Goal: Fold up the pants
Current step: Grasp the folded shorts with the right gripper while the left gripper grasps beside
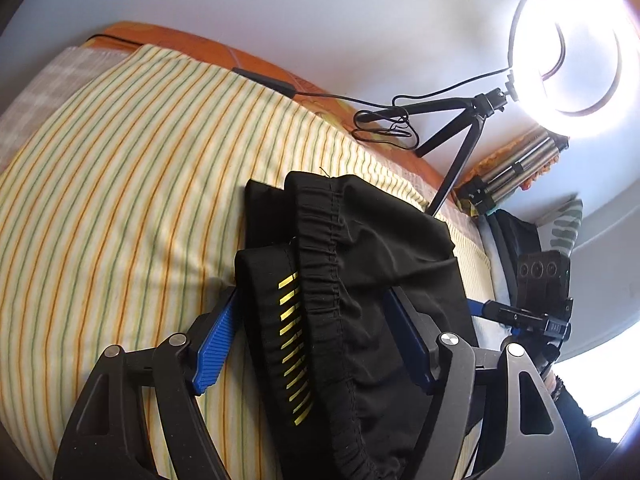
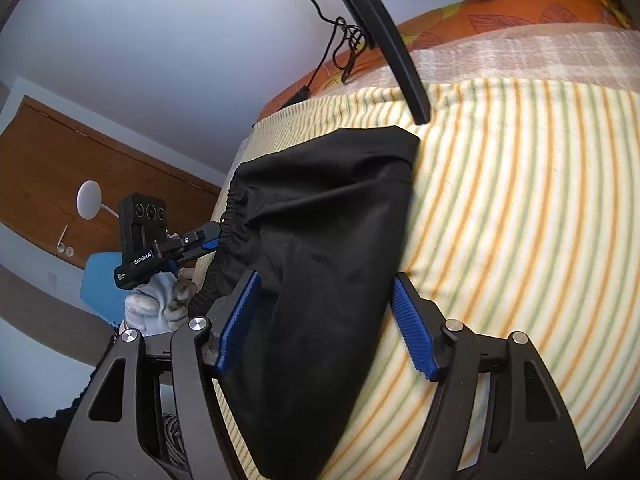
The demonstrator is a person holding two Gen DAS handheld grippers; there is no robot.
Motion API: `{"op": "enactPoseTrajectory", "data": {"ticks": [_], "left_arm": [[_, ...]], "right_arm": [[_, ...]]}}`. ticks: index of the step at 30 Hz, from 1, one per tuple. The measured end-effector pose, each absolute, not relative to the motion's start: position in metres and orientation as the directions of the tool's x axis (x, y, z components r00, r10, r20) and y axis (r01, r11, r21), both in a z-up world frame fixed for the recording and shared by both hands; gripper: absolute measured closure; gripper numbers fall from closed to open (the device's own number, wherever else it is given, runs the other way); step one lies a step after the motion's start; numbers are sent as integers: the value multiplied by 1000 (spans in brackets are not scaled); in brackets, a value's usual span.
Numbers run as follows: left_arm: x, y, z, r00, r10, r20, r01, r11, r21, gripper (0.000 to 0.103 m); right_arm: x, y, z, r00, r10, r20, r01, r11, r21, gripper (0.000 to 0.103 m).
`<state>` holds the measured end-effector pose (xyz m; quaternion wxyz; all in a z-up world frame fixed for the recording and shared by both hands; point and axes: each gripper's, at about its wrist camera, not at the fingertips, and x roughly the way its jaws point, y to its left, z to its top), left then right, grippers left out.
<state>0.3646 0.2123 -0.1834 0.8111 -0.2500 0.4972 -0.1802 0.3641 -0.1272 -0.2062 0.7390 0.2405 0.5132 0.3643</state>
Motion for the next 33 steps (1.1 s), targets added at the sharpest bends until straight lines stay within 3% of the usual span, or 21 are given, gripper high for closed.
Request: {"op": "enactPoseTrajectory", "data": {"ticks": [7, 10, 14, 16, 17, 18, 25, 33], "left_arm": [[362, 205, -180, 429, -469, -772, 80, 871, -485, 32], [371, 208, -183, 455, -478, -752, 62, 859, -508, 30], [378, 195, -182, 458, -447, -769, 114, 887, -448, 31], [376, 192, -182, 474, -427, -770, 112, 897, -428, 42], [375, 193, -183, 481, -420, -770, 102, 899, -426, 63], [374, 195, -186, 479, -434, -763, 96, 890, -446, 69], [371, 189, -182, 506, -415, -756, 114, 901, -418, 73], [354, 177, -157, 565, -383, -731, 168, 921, -353, 76]], "right_arm": [[370, -127, -205, 191, 779, -597, -305, 625, 718, 47], [372, -128, -205, 193, 785, -589, -298, 619, 727, 48], [370, -128, -204, 194, 777, -599, -315, 627, 712, 49], [371, -127, -202, 192, 772, -606, -318, 633, 706, 52], [372, -127, -203, 193, 774, -603, -311, 632, 710, 54], [374, -127, -203, 195, 777, -598, -302, 628, 718, 55], [377, -119, -204, 215, 739, -638, -296, 672, 678, 87], [358, -106, -172, 295, 685, -666, -395, 722, 568, 94]]}}
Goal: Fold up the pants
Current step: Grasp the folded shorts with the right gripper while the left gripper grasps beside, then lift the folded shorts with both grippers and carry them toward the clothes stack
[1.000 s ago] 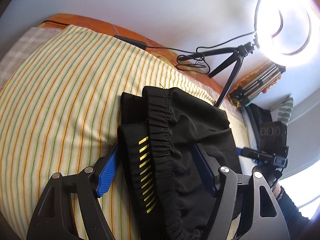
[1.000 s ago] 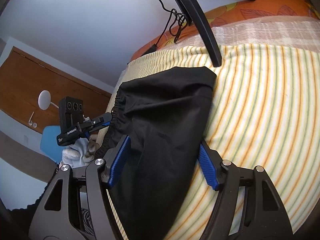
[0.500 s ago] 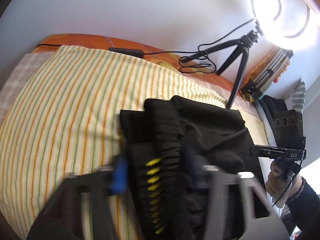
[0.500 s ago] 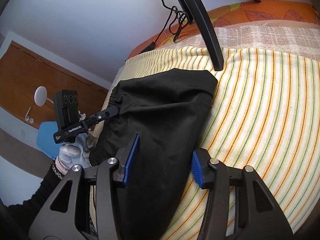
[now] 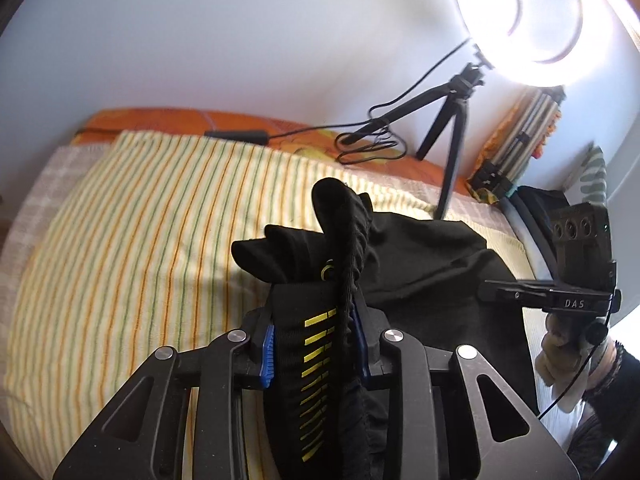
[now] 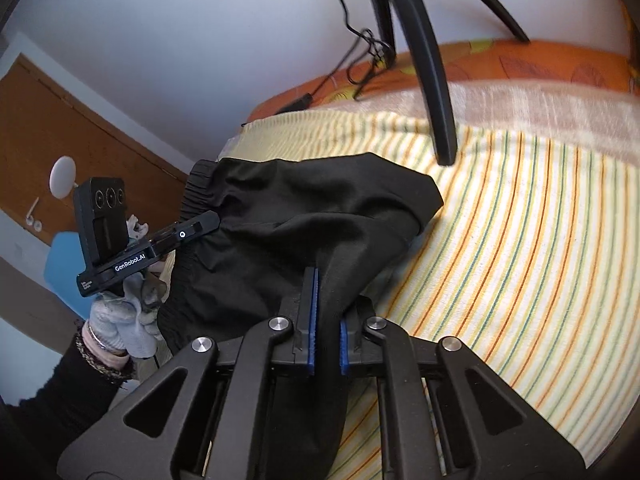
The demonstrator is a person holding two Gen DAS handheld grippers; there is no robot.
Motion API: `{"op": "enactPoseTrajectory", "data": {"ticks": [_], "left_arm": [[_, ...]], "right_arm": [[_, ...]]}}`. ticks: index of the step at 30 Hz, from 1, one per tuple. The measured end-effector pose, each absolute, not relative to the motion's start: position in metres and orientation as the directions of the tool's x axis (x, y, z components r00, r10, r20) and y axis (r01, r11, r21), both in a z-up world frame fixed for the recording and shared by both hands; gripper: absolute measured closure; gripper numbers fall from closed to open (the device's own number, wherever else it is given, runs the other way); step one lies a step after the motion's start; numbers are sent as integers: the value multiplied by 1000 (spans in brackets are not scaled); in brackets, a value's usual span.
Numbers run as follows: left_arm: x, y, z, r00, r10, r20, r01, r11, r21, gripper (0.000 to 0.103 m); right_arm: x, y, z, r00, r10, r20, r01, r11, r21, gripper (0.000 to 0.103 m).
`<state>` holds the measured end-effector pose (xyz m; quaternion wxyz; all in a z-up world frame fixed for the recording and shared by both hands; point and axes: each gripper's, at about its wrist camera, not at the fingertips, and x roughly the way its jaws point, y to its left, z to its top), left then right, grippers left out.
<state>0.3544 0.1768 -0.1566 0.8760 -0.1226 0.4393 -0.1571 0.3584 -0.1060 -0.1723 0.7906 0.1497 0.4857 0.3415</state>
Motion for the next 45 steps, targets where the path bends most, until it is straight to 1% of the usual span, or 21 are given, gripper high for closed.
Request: {"op": "enactPoseTrajectory", "data": {"ticks": [8, 11, 13, 14, 16, 17, 18, 19, 21, 24, 26, 29, 31, 32, 33, 34, 35, 36, 38, 41, 45], "left_arm": [[342, 175, -136, 591, -391, -706, 181, 917, -356, 78], [345, 176, -140, 580, -381, -720, 165, 921, -354, 77], [354, 178, -156, 534, -387, -752, 126, 916, -382, 75], [357, 178, -162, 526, -372, -765, 107, 921, -374, 72], [361, 177, -172, 501, -337, -797, 83, 936, -343, 70], [362, 177, -175, 495, -330, -804, 81, 939, -336, 61], [363, 177, -176, 495, -327, -805, 80, 940, -332, 48], [365, 178, -177, 496, -307, -812, 72, 947, -314, 43], [368, 180, -178, 497, -289, -818, 70, 953, -295, 40], [375, 184, -181, 493, -306, -814, 105, 950, -294, 33], [385, 182, -183, 499, -313, -808, 131, 949, -287, 31], [390, 181, -185, 515, -338, -788, 143, 940, -310, 30], [391, 176, -185, 525, -359, -772, 166, 932, -321, 30], [389, 172, -185, 529, -351, -772, 184, 936, -300, 31], [387, 168, -185, 530, -346, -774, 200, 938, -282, 36], [385, 165, -185, 535, -334, -776, 212, 942, -260, 41], [383, 164, -184, 538, -327, -777, 213, 945, -250, 53], [382, 165, -183, 539, -338, -772, 216, 941, -261, 67], [381, 168, -184, 530, -365, -766, 219, 931, -293, 69], [377, 165, -182, 534, -355, -767, 229, 934, -273, 73], [367, 165, -170, 569, -353, -743, 233, 935, -266, 75]], "right_arm": [[337, -100, -139, 363, 636, -681, -449, 760, 470, 97], [339, -94, -138, 342, 635, -692, -437, 760, 481, 97], [344, -92, -145, 319, 625, -712, -417, 767, 487, 97], [345, -93, -151, 314, 612, -726, -410, 777, 478, 97], [349, -91, -162, 293, 592, -751, -403, 788, 465, 97], [350, -91, -167, 281, 592, -755, -400, 787, 469, 97], [352, -92, -170, 269, 598, -755, -396, 783, 479, 97], [354, -94, -174, 261, 605, -752, -391, 778, 491, 96], [359, -98, -182, 247, 612, -751, -372, 776, 510, 95], [366, -102, -194, 226, 629, -744, -347, 766, 542, 91], [370, -104, -200, 216, 656, -723, -337, 745, 576, 91], [374, -111, -205, 209, 697, -686, -322, 711, 625, 91], [379, -115, -208, 204, 717, -666, -309, 693, 651, 91], [381, -116, -208, 203, 723, -660, -307, 687, 659, 91], [383, -116, -207, 202, 727, -656, -307, 683, 663, 91], [385, -114, -208, 203, 729, -654, -308, 681, 664, 91], [385, -113, -207, 204, 728, -655, -312, 682, 661, 91], [385, -110, -206, 208, 724, -658, -318, 686, 654, 91], [384, -100, -204, 221, 707, -671, -338, 701, 628, 91], [379, -94, -198, 239, 686, -688, -368, 719, 589, 91], [368, -85, -184, 290, 655, -698, -399, 746, 534, 96]]}}
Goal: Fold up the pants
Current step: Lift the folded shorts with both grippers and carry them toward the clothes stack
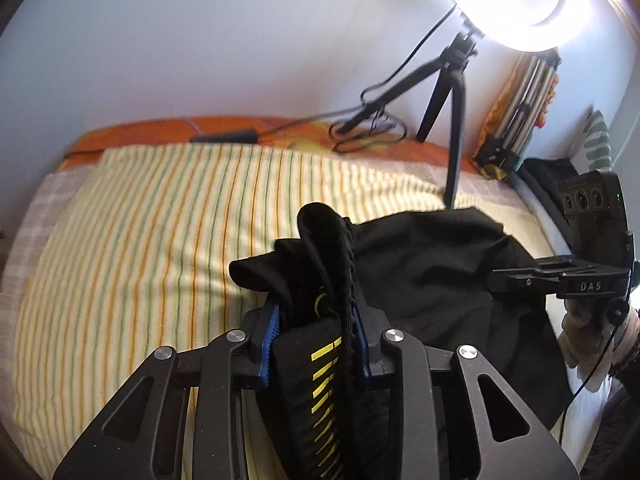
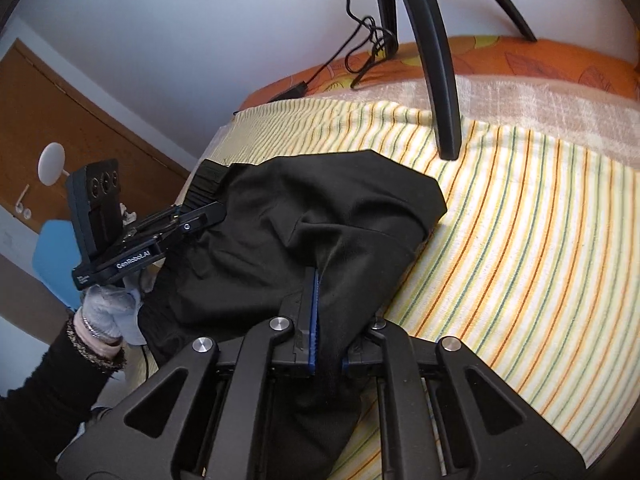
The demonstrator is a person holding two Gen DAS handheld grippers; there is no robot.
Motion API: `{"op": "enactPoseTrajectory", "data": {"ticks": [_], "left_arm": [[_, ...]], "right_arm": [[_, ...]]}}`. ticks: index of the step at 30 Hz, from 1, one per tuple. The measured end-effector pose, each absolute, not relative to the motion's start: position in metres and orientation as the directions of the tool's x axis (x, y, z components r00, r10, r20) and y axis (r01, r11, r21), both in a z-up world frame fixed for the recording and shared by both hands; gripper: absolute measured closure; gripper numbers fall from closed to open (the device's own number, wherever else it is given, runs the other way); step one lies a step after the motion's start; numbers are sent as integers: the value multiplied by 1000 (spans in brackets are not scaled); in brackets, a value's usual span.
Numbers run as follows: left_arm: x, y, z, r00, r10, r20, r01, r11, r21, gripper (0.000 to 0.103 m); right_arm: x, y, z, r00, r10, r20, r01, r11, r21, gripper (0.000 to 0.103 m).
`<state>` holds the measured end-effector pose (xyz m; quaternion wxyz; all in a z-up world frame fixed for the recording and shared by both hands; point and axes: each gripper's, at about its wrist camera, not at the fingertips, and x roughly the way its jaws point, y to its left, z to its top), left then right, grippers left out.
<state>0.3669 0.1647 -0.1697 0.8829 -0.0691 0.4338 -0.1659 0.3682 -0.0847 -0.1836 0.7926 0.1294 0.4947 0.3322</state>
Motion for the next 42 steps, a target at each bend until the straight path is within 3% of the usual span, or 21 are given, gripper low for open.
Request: {"op": "enactPoseTrajectory", "data": {"ticks": [8, 15, 29, 42], "left_arm": [[338, 165, -130, 621, -368, -692, 253, 930, -268, 79], [312, 154, -93, 662, -381, -646, 287, 924, -251, 90], [285, 114, -38, 697, -465, -546, 359, 885, -296, 91], [292, 17, -3, 661, -604, -446, 500, 797, -338, 91]], "right_arm": [[342, -76, -141, 376, 629, -680, -462, 764, 451, 97], [313, -80, -105, 432, 623, -652, -502, 767, 400, 97], [266, -130, -43, 543, 586, -601, -518, 797, 310, 98], [222, -224, 18, 687, 469, -555, -450, 874, 182, 98]]}}
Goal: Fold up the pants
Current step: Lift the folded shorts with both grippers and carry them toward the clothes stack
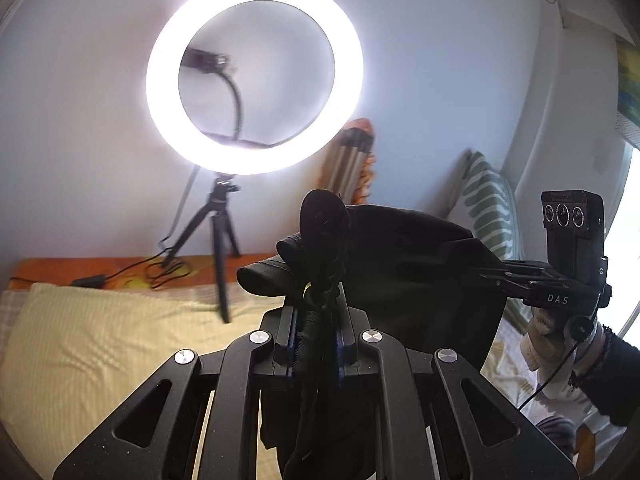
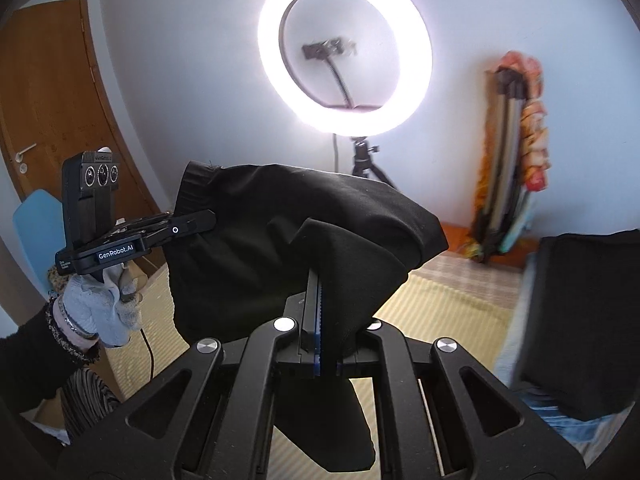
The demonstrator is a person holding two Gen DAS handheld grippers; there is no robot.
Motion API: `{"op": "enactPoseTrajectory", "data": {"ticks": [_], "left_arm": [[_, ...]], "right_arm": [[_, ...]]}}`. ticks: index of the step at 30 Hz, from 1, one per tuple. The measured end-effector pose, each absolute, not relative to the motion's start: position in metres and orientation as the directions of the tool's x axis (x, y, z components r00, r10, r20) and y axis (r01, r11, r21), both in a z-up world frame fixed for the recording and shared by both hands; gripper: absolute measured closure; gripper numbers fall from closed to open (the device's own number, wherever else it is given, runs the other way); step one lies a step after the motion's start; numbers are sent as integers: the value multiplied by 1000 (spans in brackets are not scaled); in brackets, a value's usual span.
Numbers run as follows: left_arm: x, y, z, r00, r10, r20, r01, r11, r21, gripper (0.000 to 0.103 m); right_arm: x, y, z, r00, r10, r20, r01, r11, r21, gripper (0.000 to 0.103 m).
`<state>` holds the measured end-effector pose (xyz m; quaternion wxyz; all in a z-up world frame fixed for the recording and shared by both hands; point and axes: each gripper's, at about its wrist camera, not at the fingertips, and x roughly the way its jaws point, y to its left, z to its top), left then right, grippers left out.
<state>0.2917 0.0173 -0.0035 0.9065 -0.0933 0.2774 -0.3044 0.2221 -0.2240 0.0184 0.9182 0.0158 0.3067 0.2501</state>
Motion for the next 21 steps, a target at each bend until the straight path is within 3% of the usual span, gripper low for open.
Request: {"op": "enactPoseTrajectory", "data": {"ticks": [21], "left_arm": [[342, -202, 10, 509, -782, -359, 688, 621, -376, 91]], "right_arm": [[214, -418, 66, 788, 164, -594, -223, 974, -27, 98]]}}
